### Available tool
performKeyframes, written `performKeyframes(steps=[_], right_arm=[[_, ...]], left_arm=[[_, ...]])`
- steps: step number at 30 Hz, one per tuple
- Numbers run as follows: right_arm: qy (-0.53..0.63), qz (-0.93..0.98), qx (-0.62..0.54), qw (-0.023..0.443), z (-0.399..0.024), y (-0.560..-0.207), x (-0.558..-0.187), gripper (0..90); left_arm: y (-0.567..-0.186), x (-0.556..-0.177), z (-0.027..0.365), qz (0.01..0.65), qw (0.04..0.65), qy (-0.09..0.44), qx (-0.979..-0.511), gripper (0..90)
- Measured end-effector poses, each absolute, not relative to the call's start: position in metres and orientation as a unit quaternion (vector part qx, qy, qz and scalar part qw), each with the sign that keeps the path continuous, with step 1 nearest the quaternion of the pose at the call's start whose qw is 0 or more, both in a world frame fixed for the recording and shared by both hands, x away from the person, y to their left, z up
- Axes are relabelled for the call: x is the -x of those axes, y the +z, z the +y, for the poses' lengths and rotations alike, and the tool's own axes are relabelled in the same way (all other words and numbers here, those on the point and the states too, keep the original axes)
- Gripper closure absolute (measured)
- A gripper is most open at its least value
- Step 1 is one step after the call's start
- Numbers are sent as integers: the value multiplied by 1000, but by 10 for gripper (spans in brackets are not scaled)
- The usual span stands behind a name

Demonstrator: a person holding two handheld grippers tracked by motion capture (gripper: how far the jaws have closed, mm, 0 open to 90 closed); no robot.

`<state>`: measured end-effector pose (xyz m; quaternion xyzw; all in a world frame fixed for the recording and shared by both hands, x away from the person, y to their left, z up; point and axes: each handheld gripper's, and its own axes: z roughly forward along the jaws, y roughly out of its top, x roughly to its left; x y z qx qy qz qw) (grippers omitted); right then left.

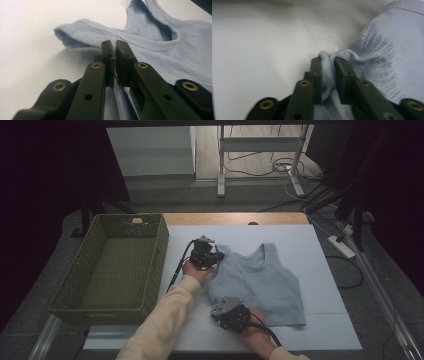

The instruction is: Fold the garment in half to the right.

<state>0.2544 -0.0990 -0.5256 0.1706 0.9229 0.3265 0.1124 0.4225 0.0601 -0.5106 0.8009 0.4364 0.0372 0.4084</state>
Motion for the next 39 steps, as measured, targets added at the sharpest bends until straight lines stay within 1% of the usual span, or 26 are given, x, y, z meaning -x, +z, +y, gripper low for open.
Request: performKeyframes(steps=[2, 7, 17, 32, 39], right_arm=[[336, 920, -176, 99, -100, -525, -256, 794], [356, 912, -188, 78, -105, -521, -257, 805], [434, 878, -191, 68, -127, -493, -249, 806], [478, 853, -197, 72, -131, -484, -242, 807], [509, 835, -191, 87, -130, -473, -238, 807]], left_arm=[[-511, -423, 60, 437, 409, 37, -801, 847], [-511, -423, 62, 437, 410, 36, -800, 847], [-502, -421, 70, 437, 417, 40, -796, 847], [-493, -419, 80, 444, 423, 44, -789, 847], [-481, -415, 91, 448, 435, 50, -779, 847]])
